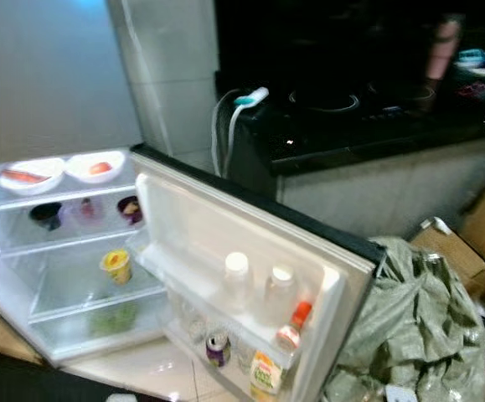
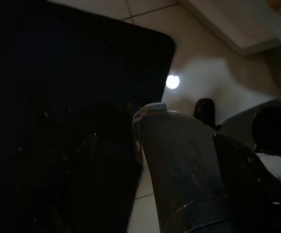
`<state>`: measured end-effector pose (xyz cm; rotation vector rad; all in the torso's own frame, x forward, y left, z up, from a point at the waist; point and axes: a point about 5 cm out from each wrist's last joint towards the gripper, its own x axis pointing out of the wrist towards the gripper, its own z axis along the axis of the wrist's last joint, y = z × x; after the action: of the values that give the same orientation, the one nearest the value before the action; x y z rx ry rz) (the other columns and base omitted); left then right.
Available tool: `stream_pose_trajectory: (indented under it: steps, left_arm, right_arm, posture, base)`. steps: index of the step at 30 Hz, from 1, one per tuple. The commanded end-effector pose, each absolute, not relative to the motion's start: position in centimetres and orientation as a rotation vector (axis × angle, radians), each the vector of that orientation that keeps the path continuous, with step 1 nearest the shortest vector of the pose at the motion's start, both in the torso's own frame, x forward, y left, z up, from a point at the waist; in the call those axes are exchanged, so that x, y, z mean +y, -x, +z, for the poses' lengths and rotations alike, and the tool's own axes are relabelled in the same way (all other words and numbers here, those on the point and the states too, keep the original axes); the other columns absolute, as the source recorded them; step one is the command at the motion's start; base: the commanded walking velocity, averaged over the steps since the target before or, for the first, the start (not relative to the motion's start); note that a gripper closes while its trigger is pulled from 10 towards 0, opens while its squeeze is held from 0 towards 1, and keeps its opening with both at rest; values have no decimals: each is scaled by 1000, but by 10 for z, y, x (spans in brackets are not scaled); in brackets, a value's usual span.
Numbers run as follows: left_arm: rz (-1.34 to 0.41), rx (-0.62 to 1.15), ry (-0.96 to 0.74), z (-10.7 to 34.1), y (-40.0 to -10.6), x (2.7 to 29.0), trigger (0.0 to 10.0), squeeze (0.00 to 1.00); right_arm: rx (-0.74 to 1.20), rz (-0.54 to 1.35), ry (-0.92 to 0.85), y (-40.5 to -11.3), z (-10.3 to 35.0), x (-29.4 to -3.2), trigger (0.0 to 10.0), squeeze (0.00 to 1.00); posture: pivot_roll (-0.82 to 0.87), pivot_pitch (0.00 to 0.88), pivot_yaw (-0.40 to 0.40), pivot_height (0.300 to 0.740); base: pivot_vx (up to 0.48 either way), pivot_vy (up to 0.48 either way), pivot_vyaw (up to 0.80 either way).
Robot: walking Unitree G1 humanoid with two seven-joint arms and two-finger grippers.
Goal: Restocking fridge
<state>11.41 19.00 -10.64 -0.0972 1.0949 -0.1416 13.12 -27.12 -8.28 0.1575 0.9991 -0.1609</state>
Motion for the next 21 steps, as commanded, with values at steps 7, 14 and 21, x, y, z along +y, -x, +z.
stream_pose_trajectory:
  steps: [7,14,21]
  left_arm:
    - [-161,1161,115,-112,-97,184,10000,0]
    - [-188,1165,125,-112,-97,181,10000,0]
    - [-172,1159,134,-112,-97,181,10000,0]
  right_arm:
    - [962,-211,-171,-135,-80,-275,10000,0]
    - [926,-285,-134,-142,-73,-289,10000,0]
    - [913,-369,-64,-145,-66,-304,10000,0]
  posture:
    - [-33,0,-56,740]
    - [-36,0,-57,740]
    - [-34,0,-55,740]
  base:
    - [0,0,739]
    - [0,-343,136]
    - [0,-137,0]
